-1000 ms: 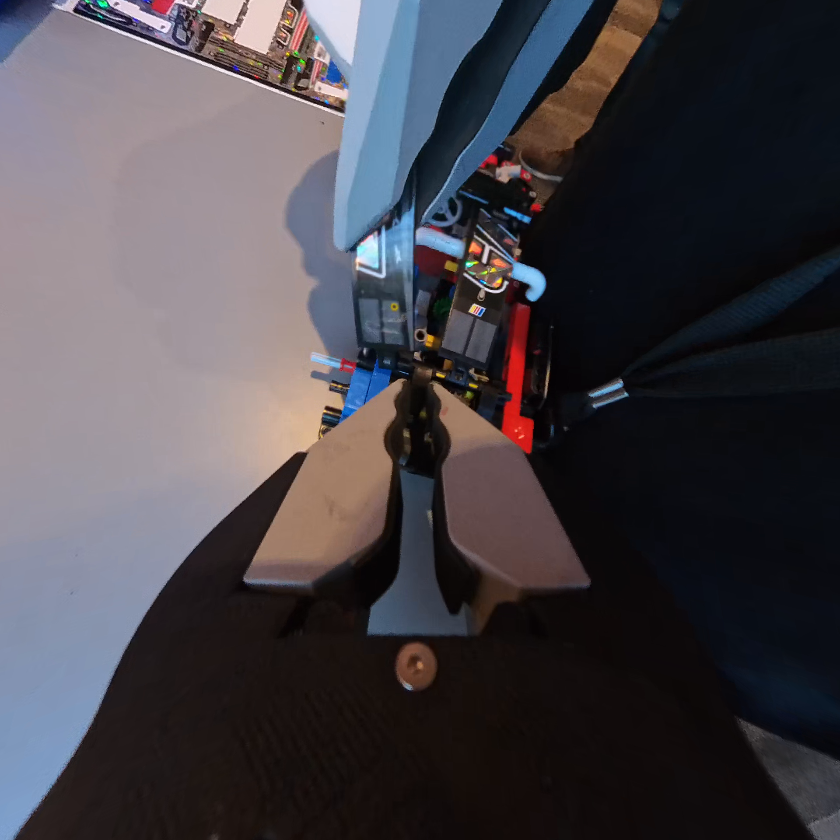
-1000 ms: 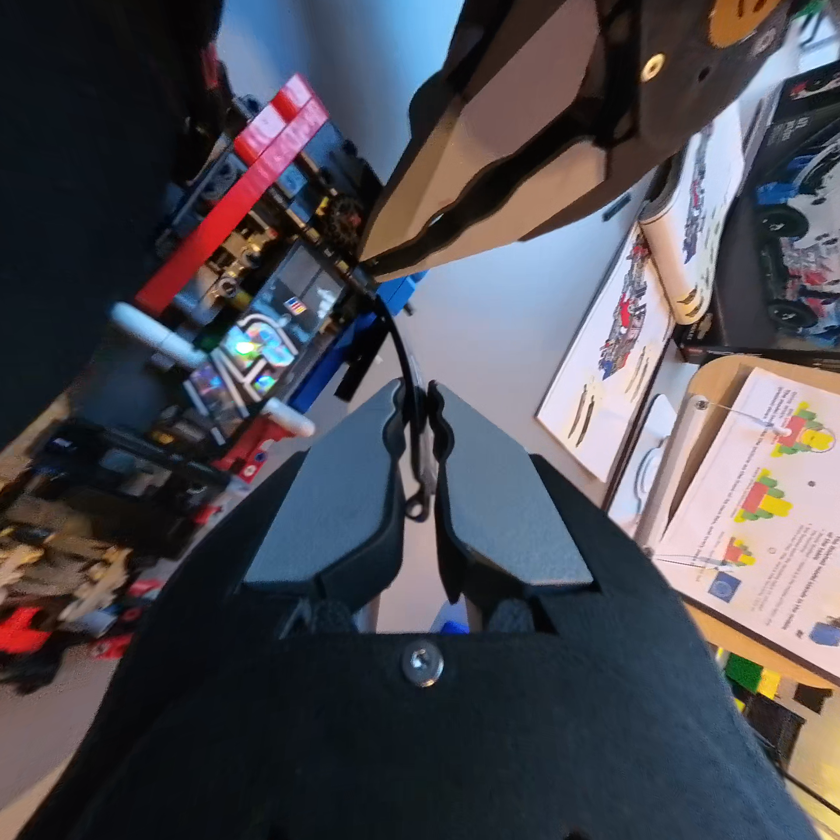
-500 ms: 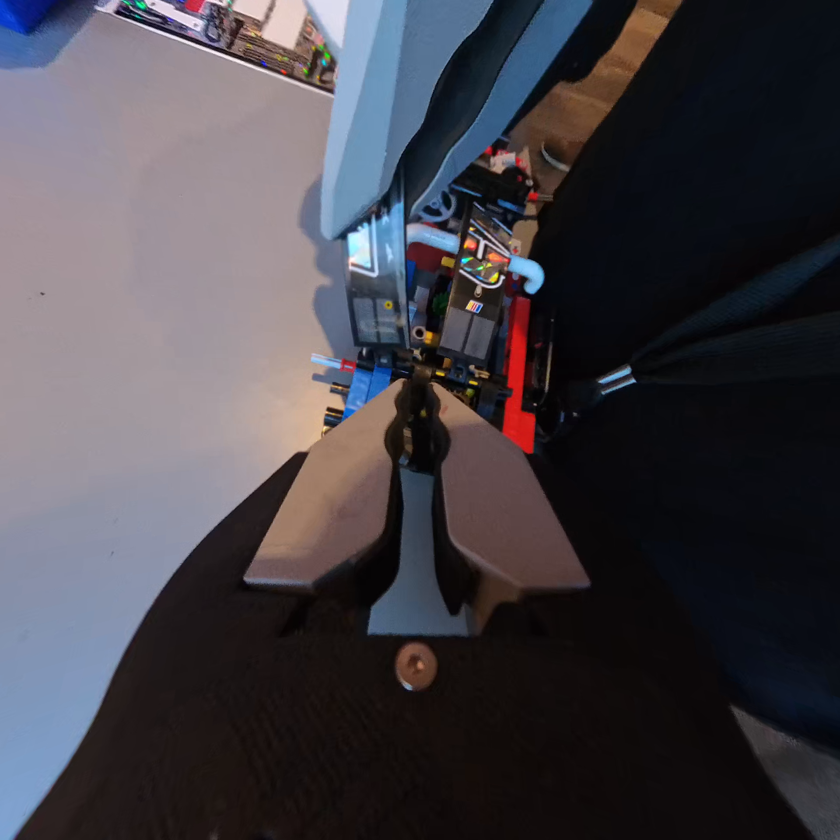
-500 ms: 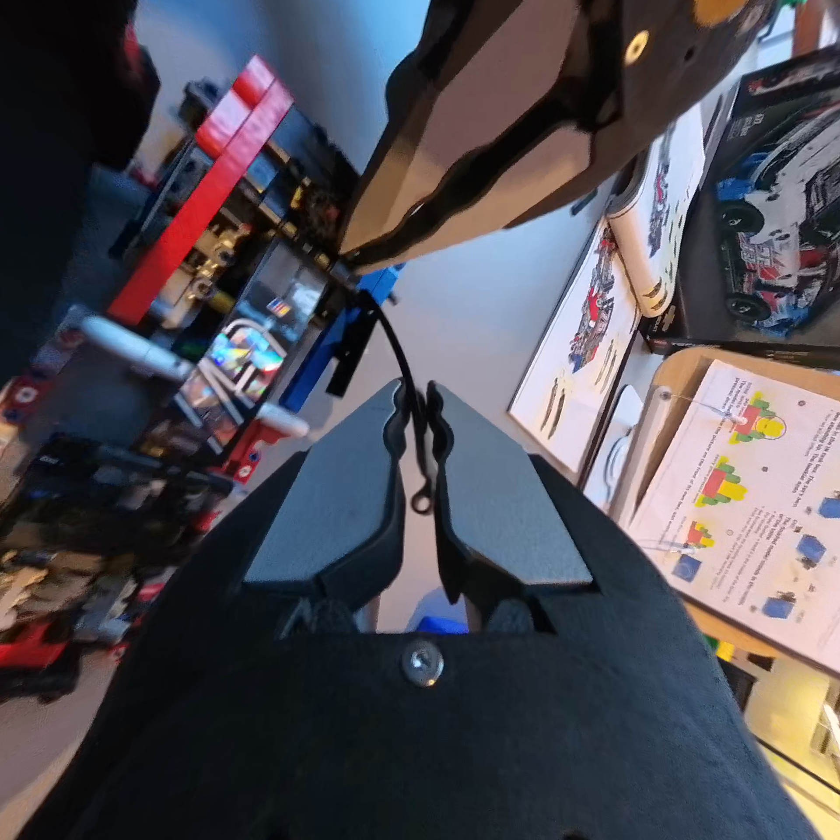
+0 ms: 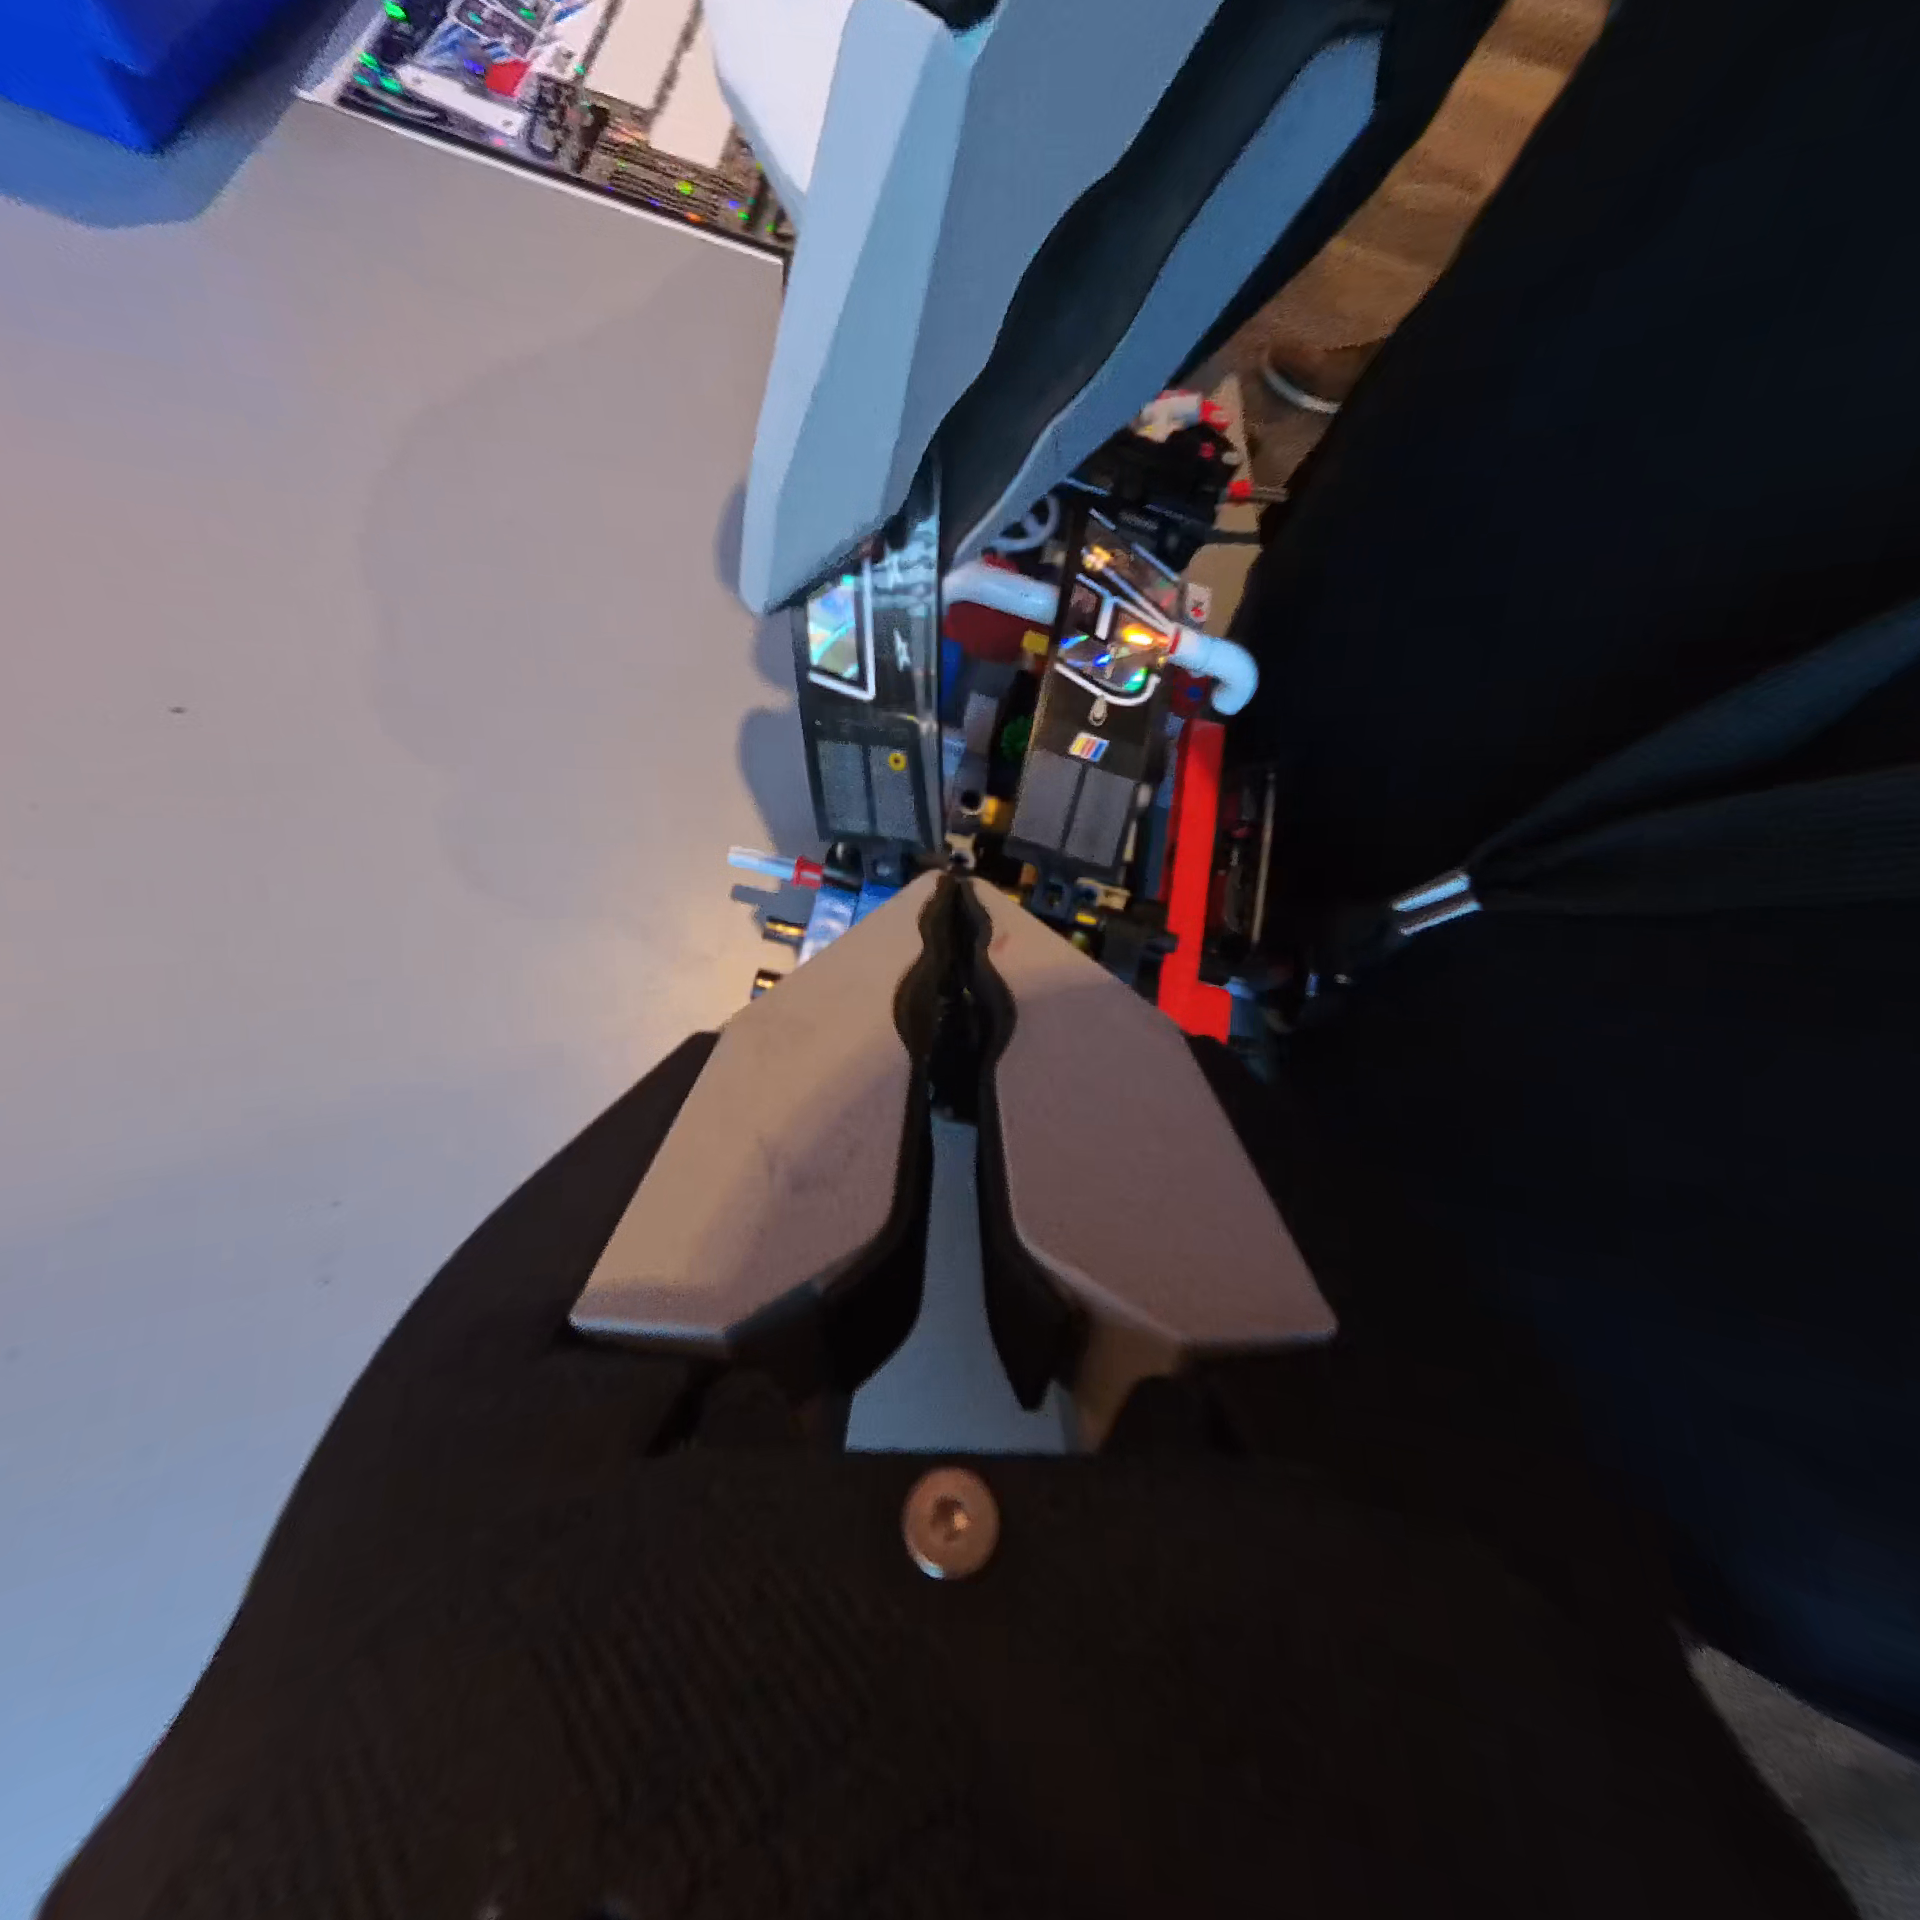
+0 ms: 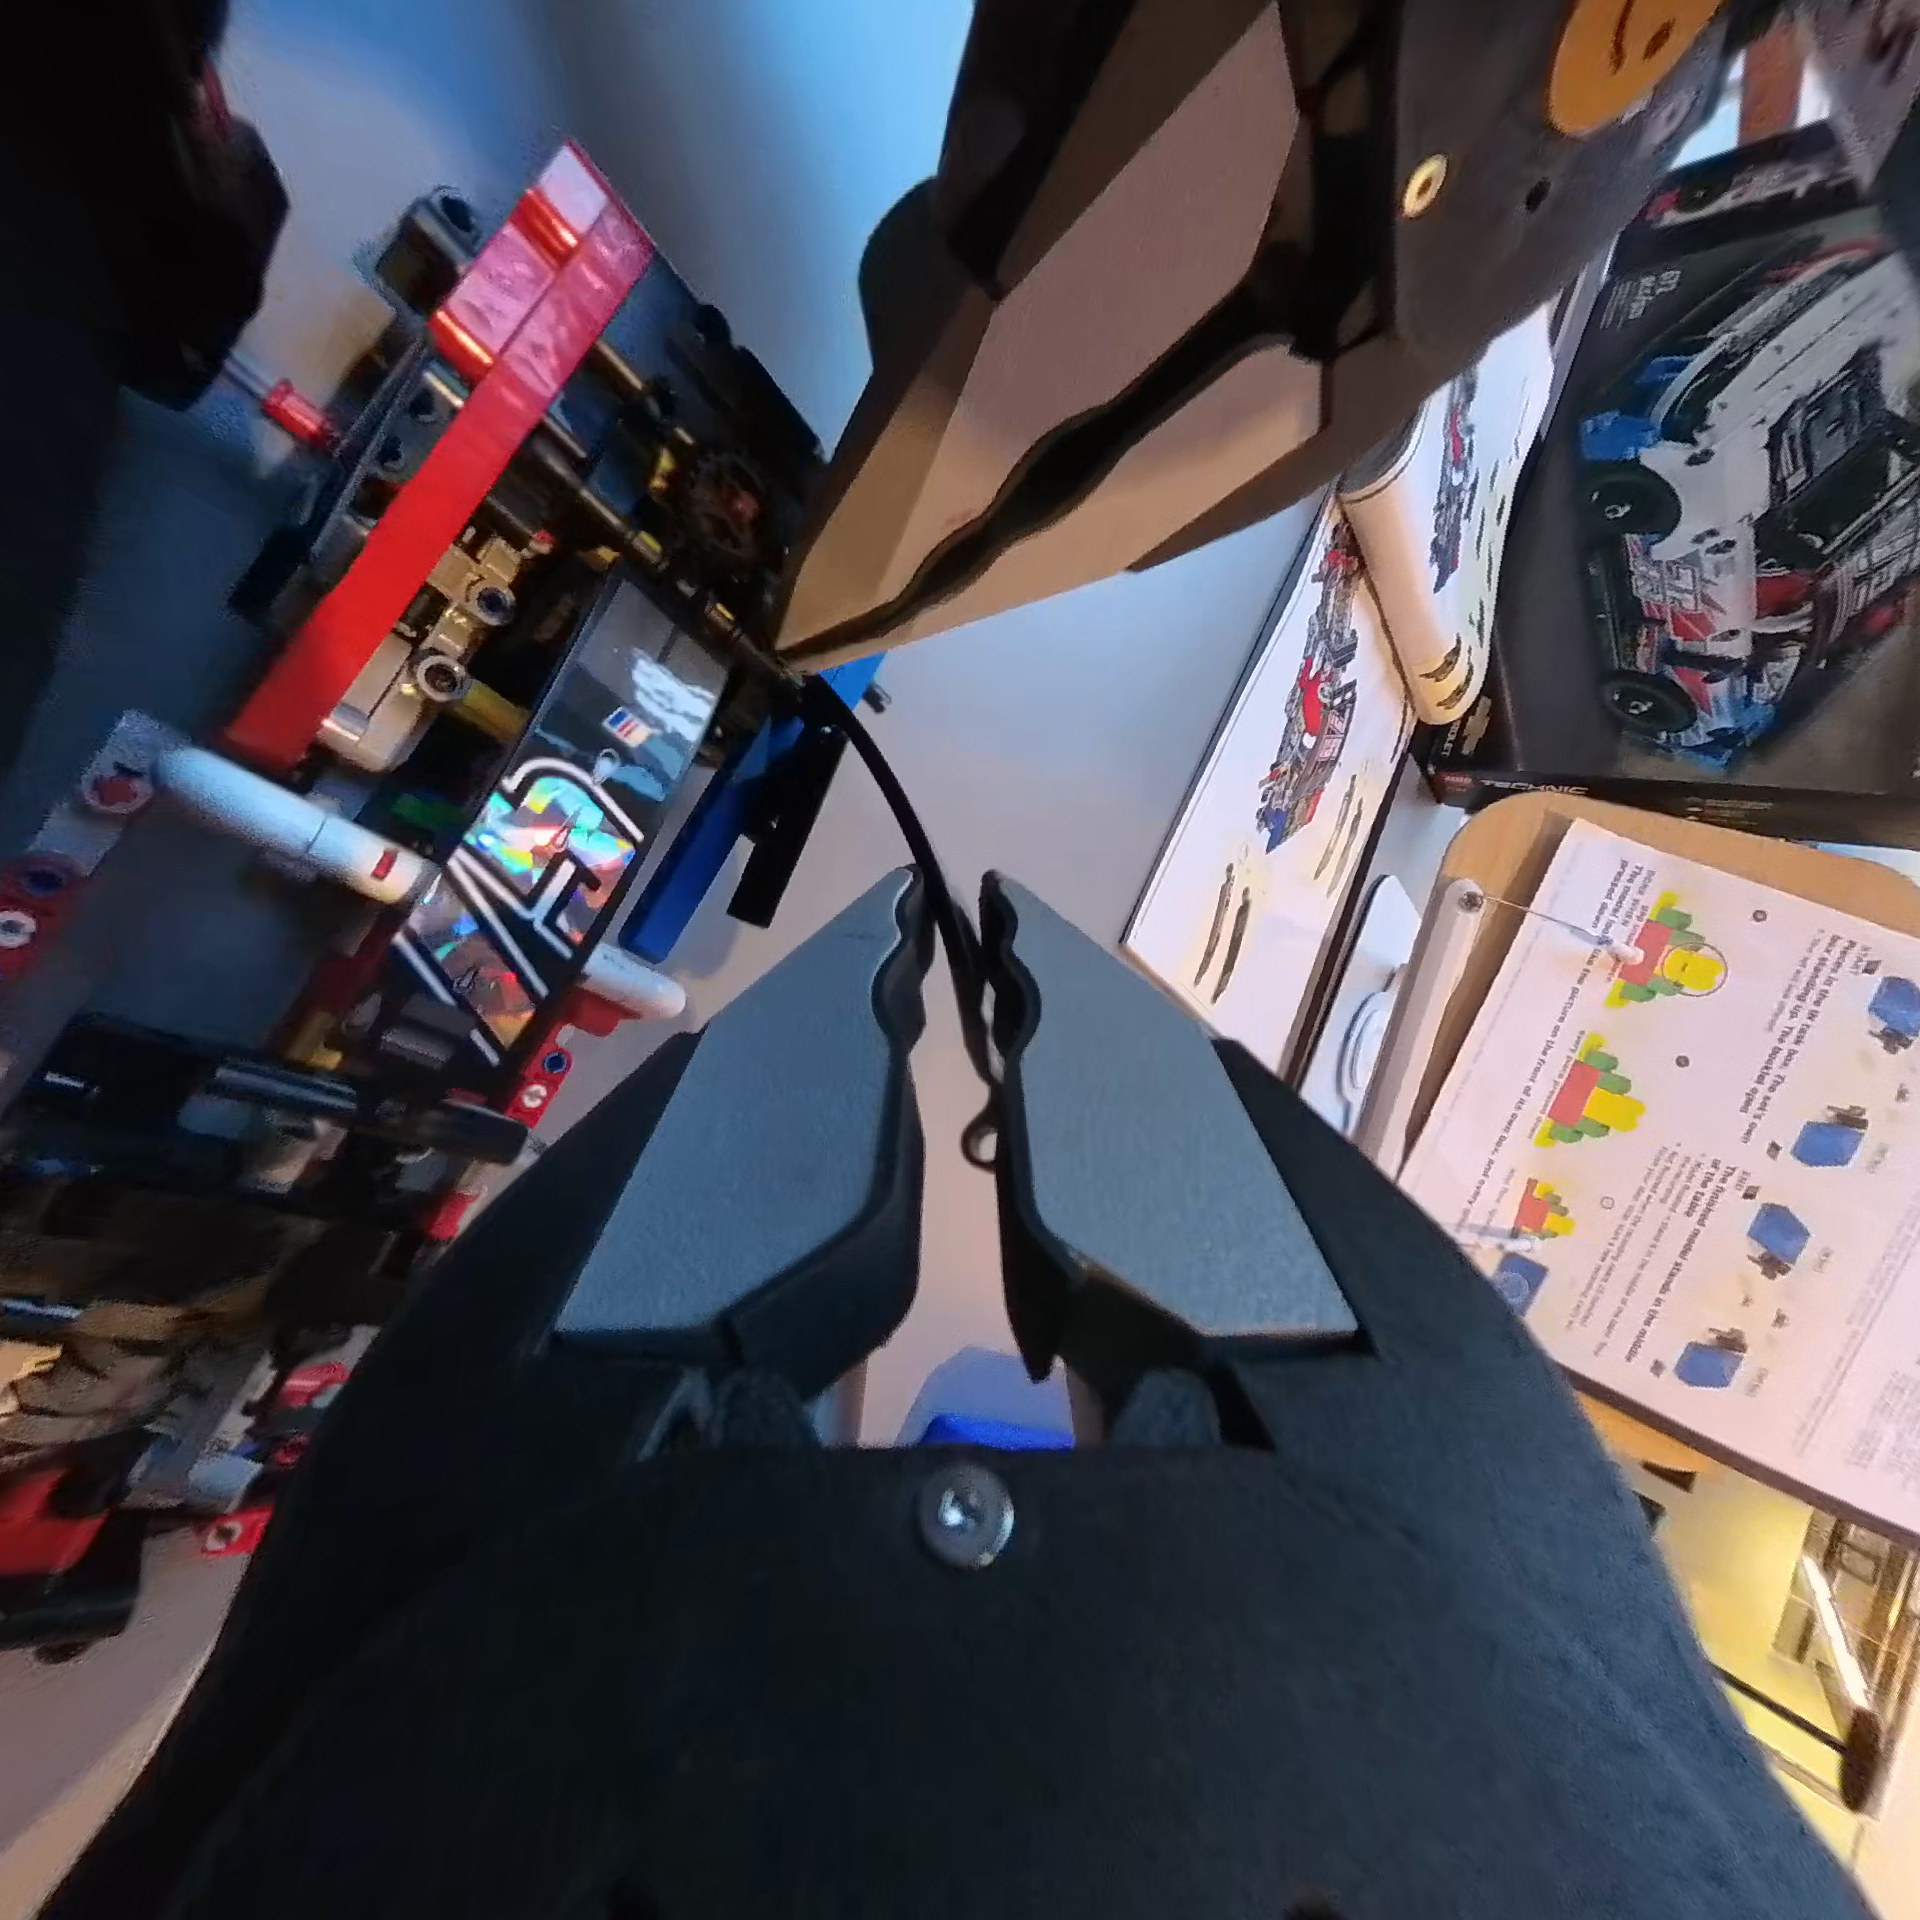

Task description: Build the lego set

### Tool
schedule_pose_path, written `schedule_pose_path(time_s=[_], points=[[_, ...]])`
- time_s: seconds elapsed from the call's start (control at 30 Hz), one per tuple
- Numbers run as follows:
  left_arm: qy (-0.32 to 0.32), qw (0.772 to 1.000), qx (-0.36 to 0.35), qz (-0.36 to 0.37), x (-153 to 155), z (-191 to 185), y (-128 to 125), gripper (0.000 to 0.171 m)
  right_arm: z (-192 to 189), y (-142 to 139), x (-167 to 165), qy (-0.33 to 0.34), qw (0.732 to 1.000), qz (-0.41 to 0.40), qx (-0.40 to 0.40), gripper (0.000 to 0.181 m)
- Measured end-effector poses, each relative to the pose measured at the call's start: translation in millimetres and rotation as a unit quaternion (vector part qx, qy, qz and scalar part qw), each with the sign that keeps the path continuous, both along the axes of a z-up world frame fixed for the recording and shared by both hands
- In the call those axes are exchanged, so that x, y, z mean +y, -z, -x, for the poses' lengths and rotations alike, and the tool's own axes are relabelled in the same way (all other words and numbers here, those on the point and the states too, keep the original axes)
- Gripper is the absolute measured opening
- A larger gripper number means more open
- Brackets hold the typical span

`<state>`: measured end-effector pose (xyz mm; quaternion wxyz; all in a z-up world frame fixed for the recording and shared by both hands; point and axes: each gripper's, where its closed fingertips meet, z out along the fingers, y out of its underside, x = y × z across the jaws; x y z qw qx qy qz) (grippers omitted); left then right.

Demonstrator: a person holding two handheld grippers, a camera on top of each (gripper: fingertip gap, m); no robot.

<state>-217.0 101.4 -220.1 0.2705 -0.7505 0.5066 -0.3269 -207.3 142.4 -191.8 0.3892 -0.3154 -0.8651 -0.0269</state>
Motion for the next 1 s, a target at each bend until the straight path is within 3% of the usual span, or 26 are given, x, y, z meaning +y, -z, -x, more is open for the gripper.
schedule_pose_path(time_s=[0.07, 0.17, 0.33, 0.5, 0.7, 0.8, 0.9, 1.0], points=[[-0.004, 1.000, 0.008, -0.004, 0.6, 2.7, 0.9, 0.000, -2.3, 0.8, 1.2, 0.001, 1.000, 0.002, 0.000, 0.004], [0.003, 0.999, -0.002, 0.042, -4.2, 1.8, 3.6, 0.017, -1.1, 0.1, 0.2, 0.003, 1.000, 0.004, 0.003, 0.005], [0.014, 0.999, 0.023, 0.027, -3.5, 1.8, 5.4, 0.006, -3.5, 2.2, -1.1, 0.004, 1.000, 0.016, 0.005, 0.005], [0.036, 0.998, 0.030, 0.043, -8.4, -0.5, 5.9, 0.004, 1.5, -1.3, -5.7, 0.002, 1.000, 0.002, 0.005, 0.004], [0.029, 0.999, 0.018, 0.032, -12.8, -6.1, 5.6, 0.005, -18.0, 8.4, -6.3, 0.030, 0.999, 0.030, 0.010, 0.002], [0.030, 0.999, 0.016, 0.033, -13.7, -8.9, 5.6, 0.005, -6.0, 0.0, -6.1, 0.013, 1.000, 0.010, 0.022, 0.004], [0.033, 0.999, 0.028, 0.029, -14.4, -7.0, 5.6, 0.004, 7.4, -5.5, -7.4, -0.002, 1.000, -0.022, -0.010, 0.007], [0.022, 0.999, 0.021, 0.023, -13.9, -3.8, 5.1, 0.004, -11.4, 3.8, -6.0, -0.001, 1.000, -0.011, -0.026, 0.002]])
